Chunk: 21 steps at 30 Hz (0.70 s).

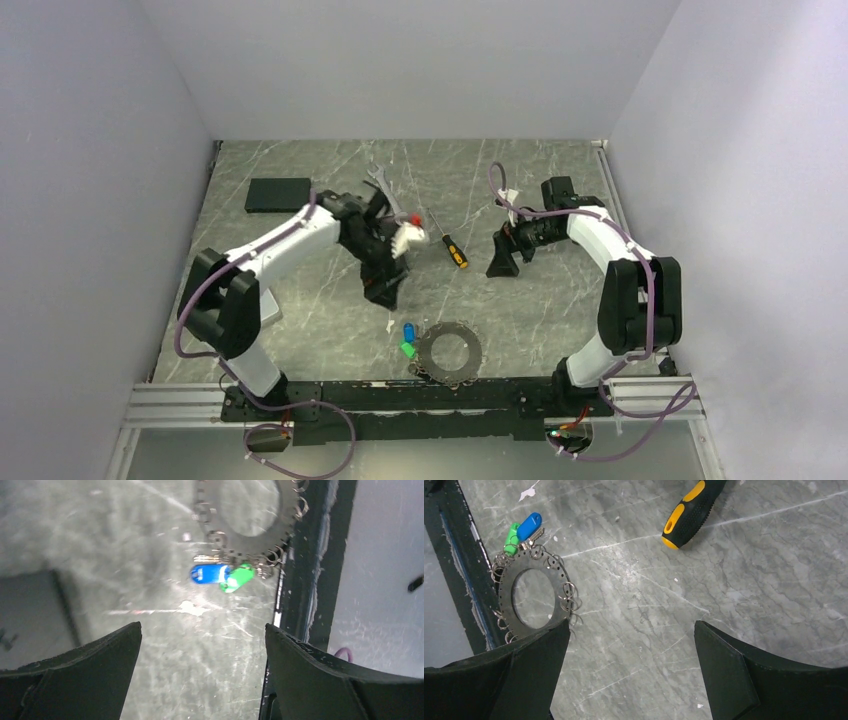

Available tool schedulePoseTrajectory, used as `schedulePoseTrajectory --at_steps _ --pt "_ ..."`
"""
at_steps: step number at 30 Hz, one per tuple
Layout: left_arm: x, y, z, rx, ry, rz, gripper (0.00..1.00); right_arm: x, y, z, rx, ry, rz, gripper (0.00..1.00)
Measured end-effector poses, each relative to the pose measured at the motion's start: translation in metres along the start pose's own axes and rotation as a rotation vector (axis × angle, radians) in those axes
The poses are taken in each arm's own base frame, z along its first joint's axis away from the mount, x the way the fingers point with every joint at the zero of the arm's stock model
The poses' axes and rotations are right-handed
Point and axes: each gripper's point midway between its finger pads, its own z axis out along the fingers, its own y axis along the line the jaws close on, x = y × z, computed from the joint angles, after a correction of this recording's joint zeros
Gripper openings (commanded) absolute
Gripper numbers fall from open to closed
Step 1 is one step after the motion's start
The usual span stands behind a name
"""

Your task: Remove the keys from the keyring

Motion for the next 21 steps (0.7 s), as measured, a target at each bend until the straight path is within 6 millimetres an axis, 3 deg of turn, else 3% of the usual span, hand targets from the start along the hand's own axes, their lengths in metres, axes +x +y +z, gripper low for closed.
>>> schedulePoseTrajectory --at_steps 3,6,14,21 --pt "0.0 -0.034 0.024 0.079 0.078 0.115 0.91 -0.002 0.001 -0.002 -0.01 -0.006 0.014 1.0" --pt "0.002 -0.056 0.043 0.131 0.138 0.197 0.86 -0.003 -0.001 -0.006 -0.009 -0.017 0.024 1.0" --pt "0.027 -0.091 0.11 0.202 0.355 0.376 0.69 -0.001 -0.01 -0.016 0.015 -0.042 0.06 1.0" --pt "0.041 -0.111 0.143 0.212 0.457 0.503 0.56 0.002 -0.02 -0.028 0.038 -0.077 0.097 1.0"
